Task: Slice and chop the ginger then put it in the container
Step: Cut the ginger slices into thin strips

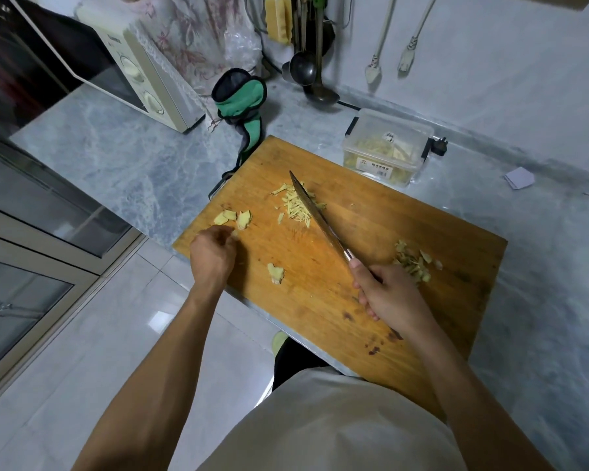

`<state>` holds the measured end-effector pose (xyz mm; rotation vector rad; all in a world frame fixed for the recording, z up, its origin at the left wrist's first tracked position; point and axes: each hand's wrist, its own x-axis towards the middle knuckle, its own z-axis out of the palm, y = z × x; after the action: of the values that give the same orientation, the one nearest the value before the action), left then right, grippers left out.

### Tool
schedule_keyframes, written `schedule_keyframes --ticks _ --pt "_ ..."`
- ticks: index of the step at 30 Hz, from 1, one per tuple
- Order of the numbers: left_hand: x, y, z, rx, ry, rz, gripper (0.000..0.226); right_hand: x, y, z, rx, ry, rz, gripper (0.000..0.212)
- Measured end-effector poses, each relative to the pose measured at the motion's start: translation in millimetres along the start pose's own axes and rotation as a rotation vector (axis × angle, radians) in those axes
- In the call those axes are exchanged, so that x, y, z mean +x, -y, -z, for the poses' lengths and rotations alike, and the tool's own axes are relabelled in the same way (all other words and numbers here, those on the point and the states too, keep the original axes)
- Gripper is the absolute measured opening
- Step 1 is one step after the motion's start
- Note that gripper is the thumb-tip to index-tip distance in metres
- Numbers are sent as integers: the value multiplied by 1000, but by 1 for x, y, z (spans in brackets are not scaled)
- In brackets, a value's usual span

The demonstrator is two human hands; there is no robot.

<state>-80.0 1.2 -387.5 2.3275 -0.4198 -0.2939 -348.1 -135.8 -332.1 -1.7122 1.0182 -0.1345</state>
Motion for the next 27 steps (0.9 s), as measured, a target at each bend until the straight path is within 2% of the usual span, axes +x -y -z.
schedule_keyframes --ticks 3,6,12,15,18,20,24,27 --pt "16 0 -1 114 -27 -63 31 1 2 0 -21 1 16 63" --pt "34 0 -2 248 19 -101 38 3 3 1 -30 1 19 63" --pt "54 7 -4 374 118 -205 28 5 5 1 -34 4 1 63" --pt "52 12 -2 355 117 -273 23 6 4 -1 -46 -6 -3 63" --pt "35 5 4 237 7 -253 24 7 5 -4 -31 -4 -6 64" --pt "9 -6 7 82 5 -166 18 6 6 -5 -14 2 -7 64" --pt "-44 -14 -7 -283 176 274 4 7 8 -7 -14 11 8 64" --pt "-67 -19 -16 -511 260 543 10 6 9 -11 -19 32 5 64"
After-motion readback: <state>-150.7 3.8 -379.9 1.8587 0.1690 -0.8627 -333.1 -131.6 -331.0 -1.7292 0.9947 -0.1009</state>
